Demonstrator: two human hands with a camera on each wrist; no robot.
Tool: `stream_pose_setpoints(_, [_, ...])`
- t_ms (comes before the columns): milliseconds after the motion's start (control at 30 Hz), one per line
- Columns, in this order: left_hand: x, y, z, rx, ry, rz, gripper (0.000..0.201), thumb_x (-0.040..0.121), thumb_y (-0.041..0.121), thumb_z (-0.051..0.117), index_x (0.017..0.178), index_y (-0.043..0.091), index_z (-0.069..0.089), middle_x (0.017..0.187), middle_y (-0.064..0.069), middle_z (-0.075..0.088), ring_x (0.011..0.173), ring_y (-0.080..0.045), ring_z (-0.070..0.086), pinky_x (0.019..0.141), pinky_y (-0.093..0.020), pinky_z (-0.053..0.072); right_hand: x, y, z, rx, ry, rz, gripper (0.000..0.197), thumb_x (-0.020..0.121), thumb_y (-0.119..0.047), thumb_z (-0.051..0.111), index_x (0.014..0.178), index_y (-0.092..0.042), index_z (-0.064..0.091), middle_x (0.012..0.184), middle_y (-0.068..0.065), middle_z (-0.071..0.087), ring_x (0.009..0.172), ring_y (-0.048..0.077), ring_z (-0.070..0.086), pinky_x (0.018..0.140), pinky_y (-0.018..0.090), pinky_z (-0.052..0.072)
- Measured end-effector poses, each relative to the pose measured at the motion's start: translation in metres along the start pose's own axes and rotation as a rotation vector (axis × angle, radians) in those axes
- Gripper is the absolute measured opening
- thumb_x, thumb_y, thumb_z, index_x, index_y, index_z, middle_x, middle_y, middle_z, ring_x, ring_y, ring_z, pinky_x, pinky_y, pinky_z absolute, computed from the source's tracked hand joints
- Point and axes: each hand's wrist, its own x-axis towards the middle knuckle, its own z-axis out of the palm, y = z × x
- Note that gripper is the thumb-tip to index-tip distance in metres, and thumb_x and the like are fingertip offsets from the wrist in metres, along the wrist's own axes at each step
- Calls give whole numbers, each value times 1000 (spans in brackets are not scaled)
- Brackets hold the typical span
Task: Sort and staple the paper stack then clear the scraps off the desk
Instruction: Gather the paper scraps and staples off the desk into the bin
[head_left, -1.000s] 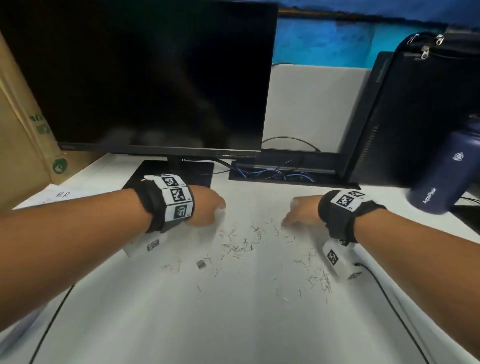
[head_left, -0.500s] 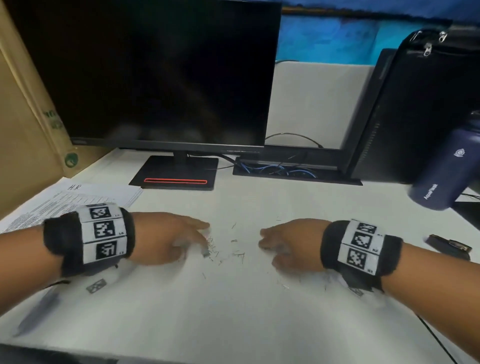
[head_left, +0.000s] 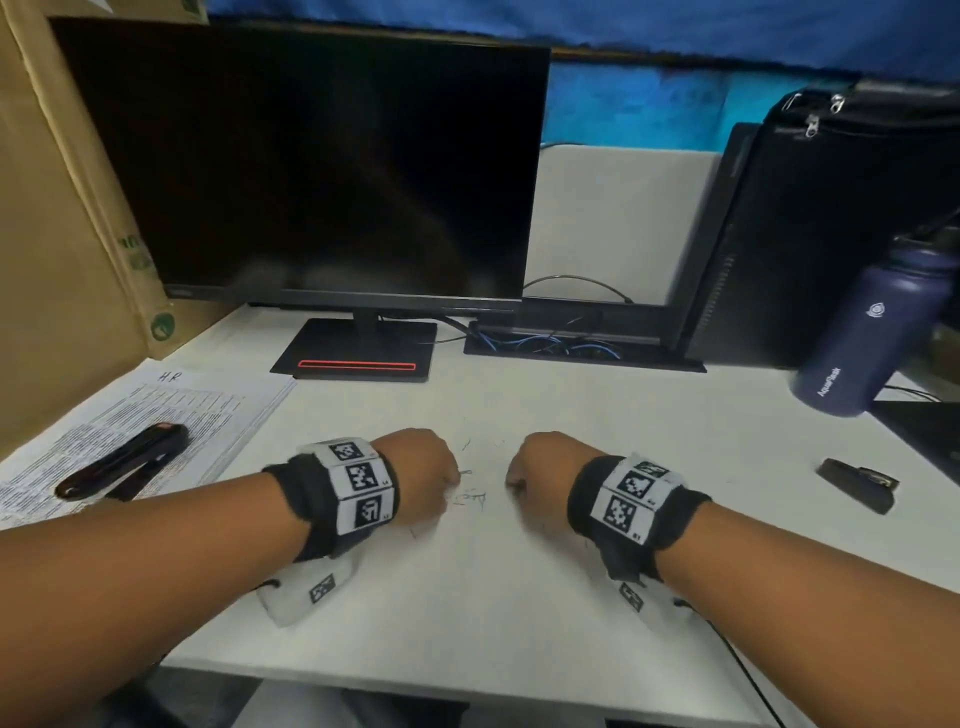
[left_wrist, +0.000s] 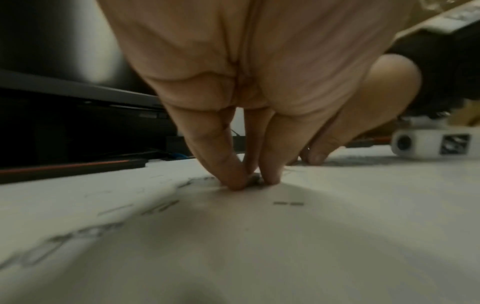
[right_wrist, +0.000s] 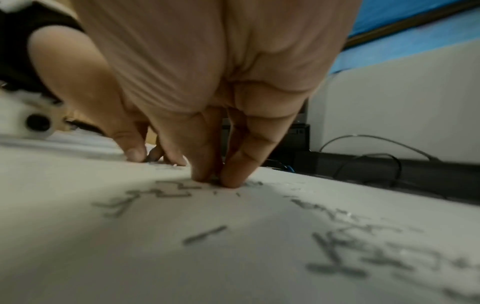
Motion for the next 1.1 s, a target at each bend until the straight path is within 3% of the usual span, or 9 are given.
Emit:
stream_pose_setpoints(133, [5,10,4,165,-17,24,27,94,15,52,110,18,73,109,-1,69,94,-21,64,69,-26,42,-4,-3,0,-62,32,-40,28,84,-9,54,105,-13,73,104,5,71,92,25,67,79,32,58])
stream_pose_setpoints(267, [1,17,0,204,-4,44,27,94,13,50,114,14,68,113,-4,65,103,-25,63,73,-30,45,-8,-4,-5,-48,49,-57,24,87,-9,54,105,-15,69,103,6,68,93,25,64,74,29,54])
stream_pose_setpoints(500, [1,18,-5,115,11,35,14,83,13,62,92,23,58,108,1,62,99,-22,61,79,-31,52,-4,-4,-11,60,81,0,18,83,-14,63,99,-18,69,99,2,69,88,21,66,79,32,59])
stream_pose_setpoints(700, [4,2,-7,-139,84,1,28,88,12,55,107,27,70,105,9,63,100,-16,60,88,-29,51,-7,14,-18,100,100,83,22,88,-23,63,107,-15,70,106,2,69,97,22,65,87,34,57])
stream_pose_setpoints(767, [1,4,-4,-127,71,37,23,90,15,51,90,33,66,94,7,60,91,-20,59,76,-29,49,-7,12,-14,40,40,107,26,87,-27,64,110,-14,69,110,4,69,99,23,66,88,35,57])
stream_pose_setpoints(833, [0,8,6,-81,65,87,17,88,17,52,73,25,52,77,5,46,73,-23,52,62,-29,42,-6,5,-7,7,17,63,27,88,-24,63,113,-16,69,113,3,69,101,23,66,90,34,56])
stream_pose_setpoints(900, [0,13,14,20,63,140,13,89,17,54,83,25,62,86,2,49,81,-25,57,69,-32,48,-3,-4,-3,-8,19,4,31,88,-17,61,117,-18,69,115,2,69,104,23,64,92,33,54])
stream_pose_setpoints(1000, [3,14,19,78,79,160,27,92,17,56,113,28,70,115,3,61,108,-24,60,91,-34,51,1,-11,0,-49,38,-41,31,86,-8,58,112,-15,72,112,4,71,101,24,67,89,33,56])
stream_pose_setpoints(1100, [4,19,15,124,91,161,29,94,19,55,118,26,69,120,4,64,111,-22,60,92,-32,50,-1,-13,1,-105,64,-64,27,86,-5,56,107,-11,72,103,6,72,94,25,67,81,30,56])
